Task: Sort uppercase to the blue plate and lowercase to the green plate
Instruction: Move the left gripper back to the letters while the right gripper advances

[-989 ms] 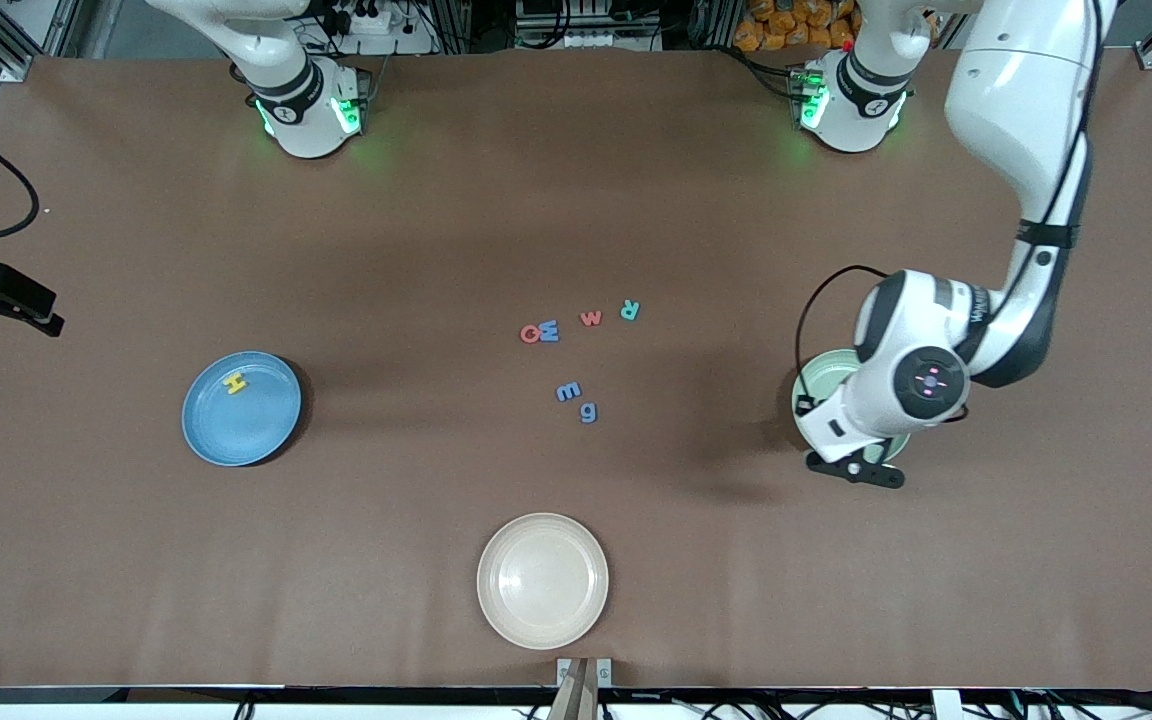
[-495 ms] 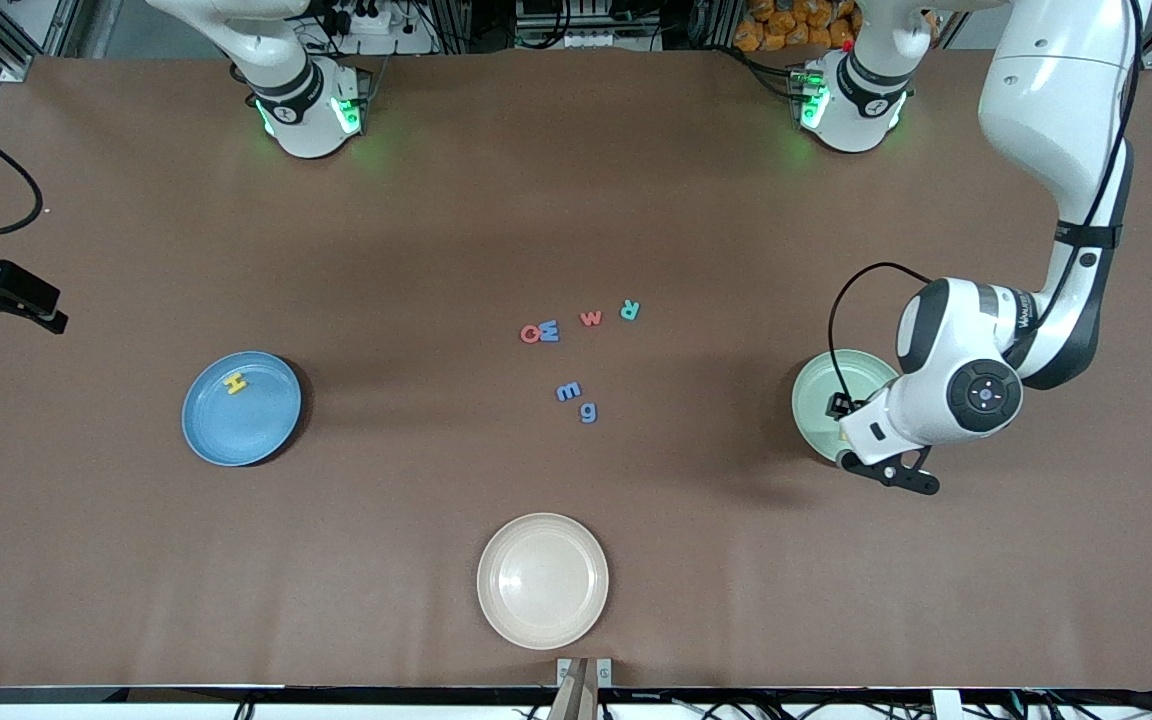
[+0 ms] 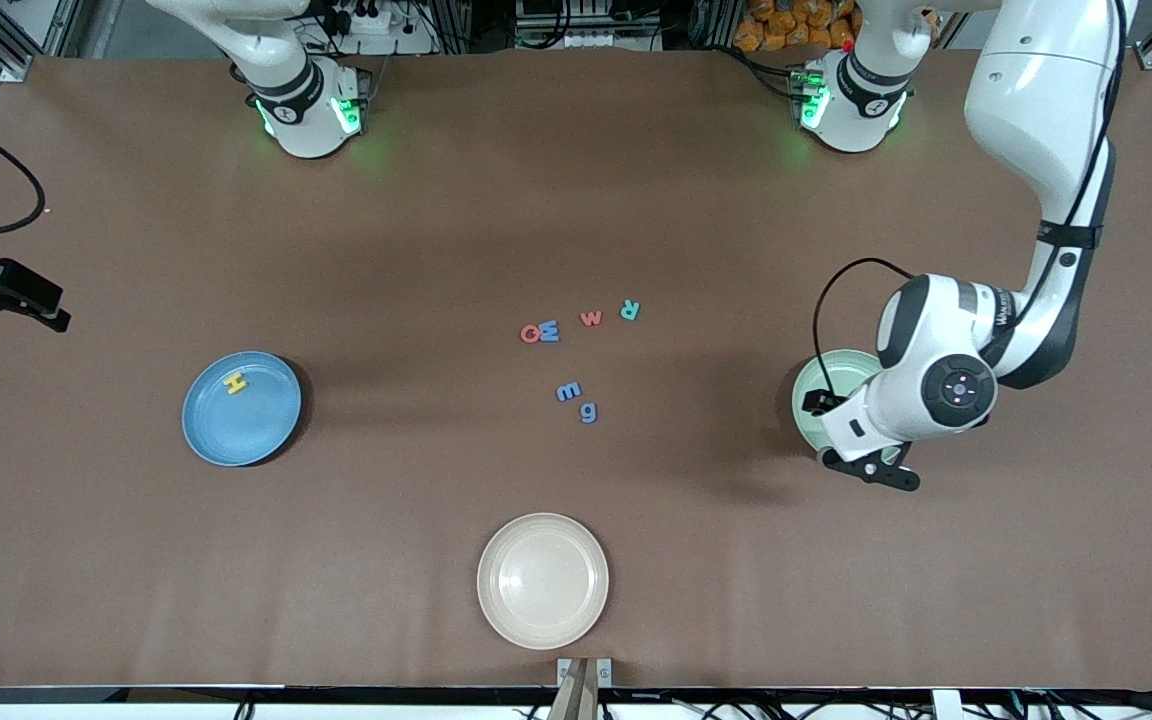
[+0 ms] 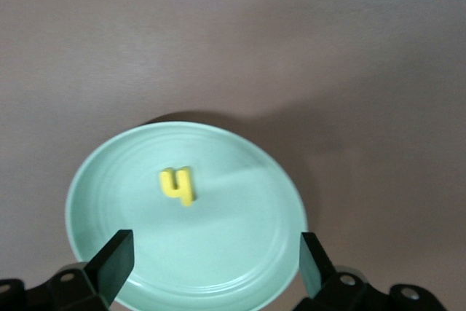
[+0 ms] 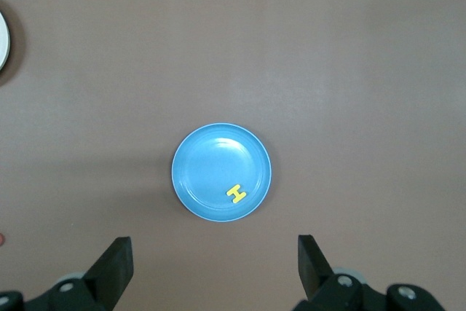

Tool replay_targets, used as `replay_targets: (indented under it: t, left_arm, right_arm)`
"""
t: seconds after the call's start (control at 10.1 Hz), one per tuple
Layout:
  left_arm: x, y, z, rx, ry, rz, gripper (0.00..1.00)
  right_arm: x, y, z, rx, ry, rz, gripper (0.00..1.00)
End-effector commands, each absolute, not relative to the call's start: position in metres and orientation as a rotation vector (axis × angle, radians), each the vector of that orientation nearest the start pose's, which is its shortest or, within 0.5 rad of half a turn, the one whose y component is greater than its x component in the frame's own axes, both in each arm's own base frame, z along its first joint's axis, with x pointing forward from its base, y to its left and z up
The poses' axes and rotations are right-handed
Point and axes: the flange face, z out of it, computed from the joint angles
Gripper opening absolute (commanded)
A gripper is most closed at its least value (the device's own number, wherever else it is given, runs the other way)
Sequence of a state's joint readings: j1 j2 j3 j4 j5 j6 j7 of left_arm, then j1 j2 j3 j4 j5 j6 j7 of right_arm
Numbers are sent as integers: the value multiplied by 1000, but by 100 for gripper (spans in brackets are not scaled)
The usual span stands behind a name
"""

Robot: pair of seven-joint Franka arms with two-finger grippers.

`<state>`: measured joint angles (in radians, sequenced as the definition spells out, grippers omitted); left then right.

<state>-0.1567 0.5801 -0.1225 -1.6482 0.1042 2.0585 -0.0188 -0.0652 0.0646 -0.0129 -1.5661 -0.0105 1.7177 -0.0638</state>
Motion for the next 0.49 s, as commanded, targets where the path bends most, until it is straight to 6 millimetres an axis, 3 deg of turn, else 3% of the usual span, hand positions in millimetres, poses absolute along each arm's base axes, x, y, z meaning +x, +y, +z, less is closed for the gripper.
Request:
replay_targets:
  t: [0.0,0.4]
  left_arm:
    - [641,-196,258,-3044,408,217,100]
    - [648,-212,262,-3068,312,180,100]
  right_arm:
    - [581,-45,606,-3142,32,-135,100]
    - [582,-36,601,-3141,3,-106,100]
